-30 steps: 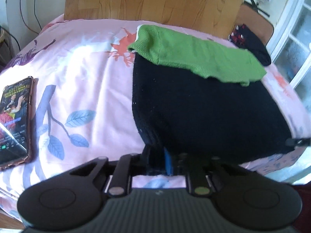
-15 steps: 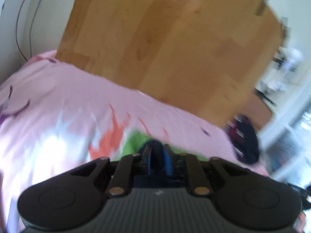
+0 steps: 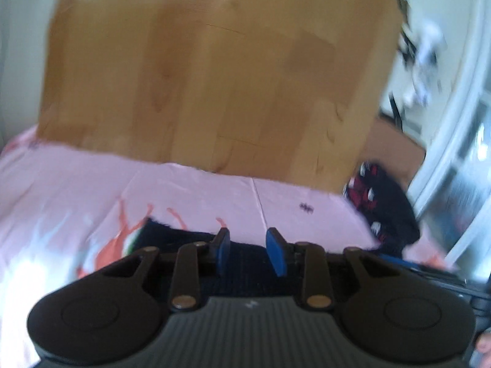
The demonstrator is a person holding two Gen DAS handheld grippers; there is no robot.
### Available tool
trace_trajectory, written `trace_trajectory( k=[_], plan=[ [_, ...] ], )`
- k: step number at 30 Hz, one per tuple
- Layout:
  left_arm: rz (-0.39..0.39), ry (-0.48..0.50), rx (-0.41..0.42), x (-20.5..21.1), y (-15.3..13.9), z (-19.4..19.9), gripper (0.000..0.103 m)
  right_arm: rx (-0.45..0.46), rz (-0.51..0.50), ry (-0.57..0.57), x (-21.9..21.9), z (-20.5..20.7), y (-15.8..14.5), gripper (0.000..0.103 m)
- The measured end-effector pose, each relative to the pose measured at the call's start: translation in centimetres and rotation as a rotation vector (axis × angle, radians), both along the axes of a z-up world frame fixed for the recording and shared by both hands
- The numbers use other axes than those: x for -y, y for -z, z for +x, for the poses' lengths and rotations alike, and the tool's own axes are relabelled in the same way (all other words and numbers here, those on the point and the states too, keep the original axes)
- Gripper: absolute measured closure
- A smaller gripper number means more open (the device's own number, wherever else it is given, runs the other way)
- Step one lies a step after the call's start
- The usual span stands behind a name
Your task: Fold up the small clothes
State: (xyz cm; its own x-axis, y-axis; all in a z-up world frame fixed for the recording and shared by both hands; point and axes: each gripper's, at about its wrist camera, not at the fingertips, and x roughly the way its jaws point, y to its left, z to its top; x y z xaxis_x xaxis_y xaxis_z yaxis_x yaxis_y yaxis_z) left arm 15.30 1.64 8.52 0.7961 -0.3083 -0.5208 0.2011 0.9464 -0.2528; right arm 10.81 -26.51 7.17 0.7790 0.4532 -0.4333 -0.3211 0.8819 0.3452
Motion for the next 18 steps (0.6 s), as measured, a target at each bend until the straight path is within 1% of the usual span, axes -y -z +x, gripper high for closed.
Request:
trace_trajectory(
  k=[2, 3, 4, 5, 6, 7, 8, 9, 10, 11, 12, 13, 14, 15, 16, 18],
  plan=[
    [0.079, -0.013, -0.035, 1.4, 1.6, 1.3, 0.076, -0.043, -0.005, -0.044, -1.8, 1.8, 1.5, 0.054],
    [0.13, -0.04, -0.068, 1.6, 2.6, 1.8, 0.078, -0.064, -0.017, -0.054, -2.3, 2.5, 2.4, 0.055],
    [0.189, -0.084, -0.114, 1.4, 4.1, 2.4, 0.08, -0.078, -0.057, -0.042, -2.4, 3.1, 3.2, 0.057],
    [0.208, -0.107, -0.139, 0.5, 5.4, 2.6, 0.085, -0.096, -0.101, -0.016, -2.0, 3.2, 3.9, 0.057],
    [0.176, -0.094, -0.098, -0.5, 5.9, 1.9, 0.086, -0.121, -0.101, 0.003, -1.1, 3.8, 4.9, 0.069],
    [0.159, -0.087, -0.087, -1.0, 6.0, 1.3, 0.087, -0.119, -0.026, 0.006, 0.6, 3.8, 5.5, 0.08],
    [0.166, -0.091, -0.087, -1.2, 5.9, 1.0, 0.088, -0.154, 0.055, 0.012, 2.4, 3.9, 5.8, 0.084],
    [0.183, -0.1, -0.092, -1.1, 5.6, 0.8, 0.088, -0.193, 0.125, 0.027, 3.9, 4.0, 5.9, 0.093],
    [0.184, -0.102, -0.101, -1.1, 5.4, 0.8, 0.088, -0.218, 0.199, 0.046, 5.6, 3.5, 5.8, 0.092],
    [0.167, -0.107, -0.121, -1.4, 5.0, 1.1, 0.088, -0.216, 0.242, 0.07, 7.1, 2.6, 5.3, 0.089],
    [0.13, -0.116, -0.145, -1.9, 4.4, 1.1, 0.089, -0.19, 0.279, 0.104, 9.0, 1.4, 4.8, 0.086],
    [0.077, -0.109, -0.147, -2.3, 3.7, 0.7, 0.089, -0.159, 0.301, 0.133, 10.4, -0.3, 4.1, 0.077],
    [0.037, -0.091, -0.127, -2.4, 3.4, 0.6, 0.089, -0.122, 0.316, 0.179, 11.8, -1.9, 3.5, 0.066],
    [0.0, -0.062, -0.104, -1.9, 2.7, 0.4, 0.089, -0.093, 0.332, 0.226, 13.0, -3.3, 3.0, 0.042],
    [-0.022, -0.032, -0.091, -1.4, 2.1, 0.4, 0.089, -0.073, 0.347, 0.282, 14.2, -4.6, 2.9, 0.026],
    [-0.067, 0.066, -0.083, 0.4, 1.5, 0.7, 0.088, -0.082, 0.354, 0.333, 15.5, -5.5, 3.1, 0.022]
  ],
)
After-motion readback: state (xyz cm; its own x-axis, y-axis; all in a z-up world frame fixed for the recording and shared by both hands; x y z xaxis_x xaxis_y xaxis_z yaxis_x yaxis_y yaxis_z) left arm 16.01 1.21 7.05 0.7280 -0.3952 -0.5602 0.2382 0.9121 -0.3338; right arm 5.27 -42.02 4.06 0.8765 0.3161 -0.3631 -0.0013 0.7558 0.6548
